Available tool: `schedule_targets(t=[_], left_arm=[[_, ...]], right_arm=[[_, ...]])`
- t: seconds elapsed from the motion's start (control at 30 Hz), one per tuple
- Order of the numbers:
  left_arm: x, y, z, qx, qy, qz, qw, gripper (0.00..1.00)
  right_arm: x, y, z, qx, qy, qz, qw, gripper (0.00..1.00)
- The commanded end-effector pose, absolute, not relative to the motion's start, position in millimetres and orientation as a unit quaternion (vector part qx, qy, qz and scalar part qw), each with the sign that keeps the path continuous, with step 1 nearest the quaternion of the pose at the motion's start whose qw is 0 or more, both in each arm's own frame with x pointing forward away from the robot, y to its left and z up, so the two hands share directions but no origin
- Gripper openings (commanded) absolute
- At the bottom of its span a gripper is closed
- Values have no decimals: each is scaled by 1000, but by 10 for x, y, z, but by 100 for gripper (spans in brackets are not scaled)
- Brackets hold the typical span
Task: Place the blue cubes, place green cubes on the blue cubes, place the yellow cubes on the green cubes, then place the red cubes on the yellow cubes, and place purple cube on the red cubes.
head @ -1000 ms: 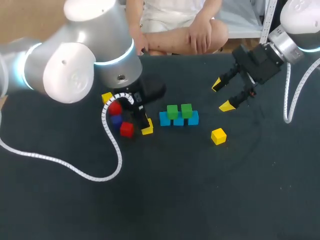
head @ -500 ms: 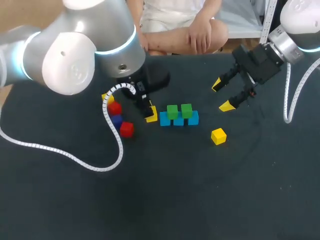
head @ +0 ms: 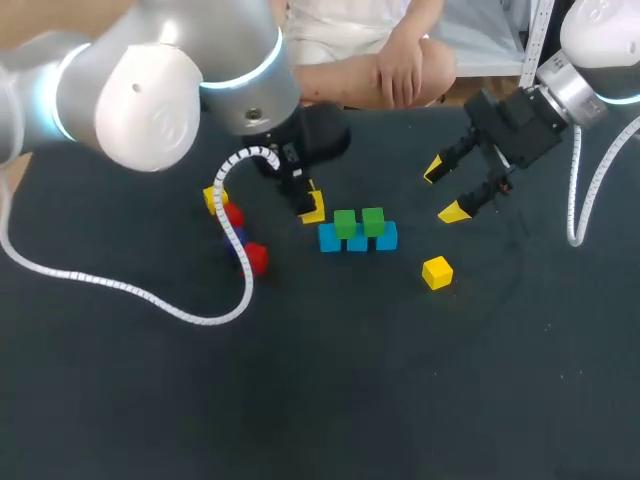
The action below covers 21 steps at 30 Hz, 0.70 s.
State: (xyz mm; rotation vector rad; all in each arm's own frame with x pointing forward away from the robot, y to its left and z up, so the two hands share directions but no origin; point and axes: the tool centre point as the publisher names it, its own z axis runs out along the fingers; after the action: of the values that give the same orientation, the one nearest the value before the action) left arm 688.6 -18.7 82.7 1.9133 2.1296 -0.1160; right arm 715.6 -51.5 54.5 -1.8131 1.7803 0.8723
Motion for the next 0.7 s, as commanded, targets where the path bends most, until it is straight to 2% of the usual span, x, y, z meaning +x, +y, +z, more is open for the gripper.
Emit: schedule_targets(t=[0.03, 0.7], left_arm=[[6963, -309, 874, 670, 731, -38, 128, 0], [6782, -598, 920, 669, 733, -51, 112, 0]], right_arm=[[7146, -515, 547, -657, 646, 315, 226, 100], [7146, -515, 547, -657, 646, 315, 226, 100]])
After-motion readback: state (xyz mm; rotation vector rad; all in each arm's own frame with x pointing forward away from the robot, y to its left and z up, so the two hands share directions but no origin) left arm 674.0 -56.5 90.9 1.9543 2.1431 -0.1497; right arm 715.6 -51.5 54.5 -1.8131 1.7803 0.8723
